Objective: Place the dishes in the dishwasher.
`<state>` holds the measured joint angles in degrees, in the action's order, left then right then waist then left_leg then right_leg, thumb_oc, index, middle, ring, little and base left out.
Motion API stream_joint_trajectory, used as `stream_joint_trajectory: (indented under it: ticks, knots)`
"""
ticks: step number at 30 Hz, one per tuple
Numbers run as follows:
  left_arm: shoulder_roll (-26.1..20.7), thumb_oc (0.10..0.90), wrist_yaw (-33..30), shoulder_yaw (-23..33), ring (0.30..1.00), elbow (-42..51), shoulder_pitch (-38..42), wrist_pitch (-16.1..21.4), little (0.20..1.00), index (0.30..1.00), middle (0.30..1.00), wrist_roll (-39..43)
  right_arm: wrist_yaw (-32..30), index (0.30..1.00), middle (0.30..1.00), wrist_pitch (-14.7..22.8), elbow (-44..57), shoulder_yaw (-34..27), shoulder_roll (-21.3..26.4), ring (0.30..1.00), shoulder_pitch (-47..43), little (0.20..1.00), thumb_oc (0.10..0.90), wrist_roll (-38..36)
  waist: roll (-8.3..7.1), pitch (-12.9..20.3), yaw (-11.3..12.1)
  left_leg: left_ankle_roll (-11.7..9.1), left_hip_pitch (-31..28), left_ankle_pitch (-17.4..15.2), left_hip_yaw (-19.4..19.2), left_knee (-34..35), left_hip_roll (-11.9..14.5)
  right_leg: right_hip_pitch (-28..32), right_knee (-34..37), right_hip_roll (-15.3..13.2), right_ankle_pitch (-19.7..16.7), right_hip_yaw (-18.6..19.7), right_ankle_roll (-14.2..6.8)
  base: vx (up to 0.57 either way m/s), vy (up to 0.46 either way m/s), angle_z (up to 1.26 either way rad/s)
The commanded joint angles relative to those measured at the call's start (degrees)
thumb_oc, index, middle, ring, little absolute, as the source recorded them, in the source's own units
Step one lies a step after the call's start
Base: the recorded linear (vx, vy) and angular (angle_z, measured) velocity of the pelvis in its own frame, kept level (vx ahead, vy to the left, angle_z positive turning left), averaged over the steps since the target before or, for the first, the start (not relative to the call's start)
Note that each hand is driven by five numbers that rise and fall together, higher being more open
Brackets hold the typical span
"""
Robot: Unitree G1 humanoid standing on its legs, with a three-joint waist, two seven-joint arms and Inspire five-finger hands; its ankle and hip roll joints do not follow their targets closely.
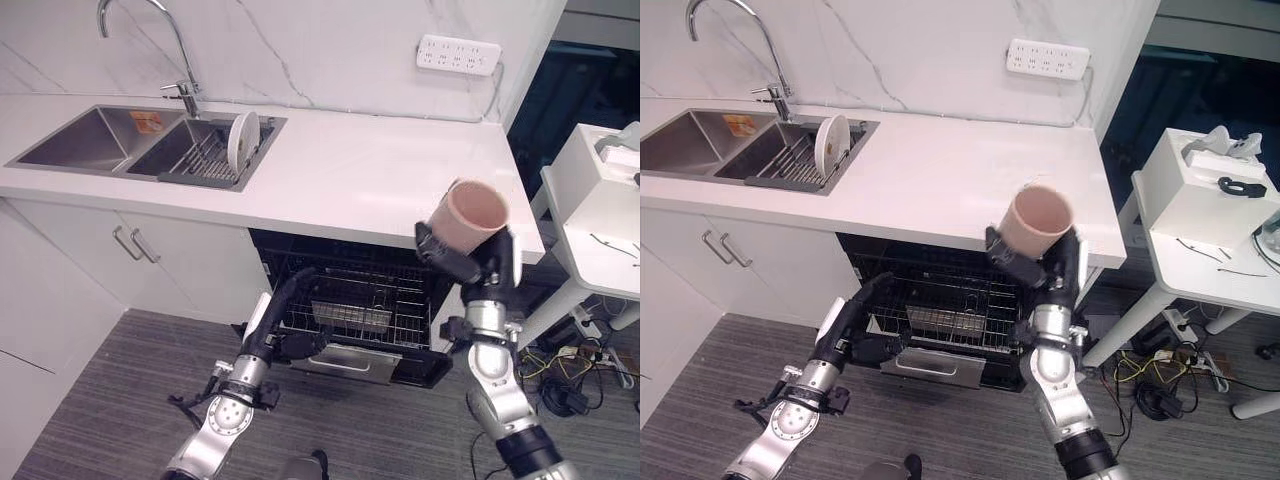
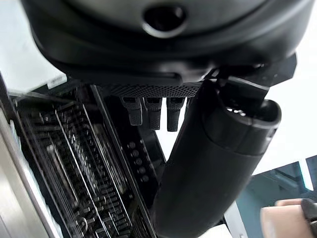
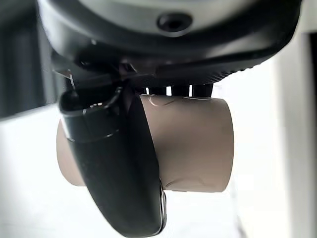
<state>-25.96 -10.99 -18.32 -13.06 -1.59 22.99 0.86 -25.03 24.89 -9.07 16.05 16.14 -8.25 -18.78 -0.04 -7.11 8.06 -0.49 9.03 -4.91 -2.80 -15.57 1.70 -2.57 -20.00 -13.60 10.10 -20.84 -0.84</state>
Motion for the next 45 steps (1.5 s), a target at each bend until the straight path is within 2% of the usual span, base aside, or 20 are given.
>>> stream_joint_trajectory:
  ticks: [1,15,23,27,29,31,35,45]
  knots:
    - [-1.49,0.800,-3.14,1.83,0.900,4.00,2.55,7.59,0.900,0.900,0.900,-4.02,2.71,0.300,0.300,4.88,3.90,-1.66,1.01,0.300,-3.66,0.300,0.400,-0.74,-0.03,3.68,0.18,-4.34,-0.16,0.00,-1.96,-1.62,6.36,-0.24,2.81,-2.85,-6.01,2.77,-7.84,0.00,0.000,0.00]
    - [-3.74,0.800,0.22,2.09,0.900,2.11,2.07,9.09,0.900,0.900,0.900,-7.65,9.67,0.300,0.300,1.78,-3.31,1.07,0.39,0.300,-4.45,0.300,0.400,-1.83,0.88,2.04,1.23,-4.40,0.78,0.34,-1.30,-1.62,5.78,-1.20,2.81,-3.83,-6.69,2.13,-8.19,0.02,0.028,0.00]
    - [-5.56,0.800,2.25,-0.48,0.900,1.49,3.81,9.40,0.900,0.900,0.900,-10.23,14.45,0.300,0.300,-1.34,-10.25,0.63,3.45,0.300,-10.37,0.300,0.400,-2.52,1.48,-0.07,2.36,-4.23,2.29,0.57,-0.75,-1.62,5.01,-2.53,2.81,-4.69,-7.67,1.71,-8.77,0.00,0.019,0.03]
    - [-6.16,0.800,2.66,-3.16,0.900,0.04,7.51,9.50,0.900,0.900,0.900,-9.64,14.51,0.300,0.300,-1.40,-13.56,0.76,5.88,0.300,-16.34,0.300,0.400,-0.60,1.83,-1.85,2.66,-4.02,4.20,0.99,-0.36,-1.62,4.61,-4.31,2.81,-4.86,-8.38,1.80,-9.12,-0.13,0.032,0.13]
    - [-7.56,0.800,0.92,-6.40,0.900,-1.61,13.00,9.96,0.900,0.900,0.900,-12.42,15.67,0.300,0.300,-2.56,-18.00,0.96,8.36,0.300,-25.30,0.300,0.400,-0.55,2.27,-5.15,2.81,-3.83,6.85,1.64,0.42,-1.62,4.05,-6.85,2.81,-4.82,-9.17,2.31,-9.43,-0.32,0.000,0.29]
    - [-8.05,0.800,-0.91,-7.26,0.900,-2.36,14.98,10.07,0.900,0.900,0.900,-13.78,16.62,0.300,0.300,-2.61,-19.78,1.36,9.33,0.300,-28.13,0.300,0.400,-0.54,2.38,-6.37,2.82,-3.75,7.76,1.96,0.69,-1.62,3.78,-7.80,2.81,-4.73,-9.45,2.56,-9.55,-0.16,0.010,0.17]
    - [-9.49,0.800,-8.57,-8.26,0.900,-4.44,18.70,10.83,0.900,0.900,0.900,-17.53,18.75,0.300,0.300,-3.04,-23.52,3.95,12.25,0.300,-32.31,0.300,0.400,-0.30,2.36,-8.51,2.82,-3.85,9.37,2.83,1.11,-1.62,3.47,-9.36,2.81,-4.73,-10.10,3.03,-9.95,-0.07,0.010,0.04]
    - [-13.12,0.800,-13.75,-11.43,0.900,-6.88,27.12,10.03,0.900,0.900,0.900,-21.28,18.63,0.300,0.300,-4.54,-35.59,7.71,14.48,0.300,-42.40,0.300,0.400,-2.81,2.53,-13.29,3.70,-4.27,13.48,4.54,2.03,-1.62,3.08,-13.12,2.81,-4.86,-11.63,3.13,-10.59,-0.09,-0.004,0.03]
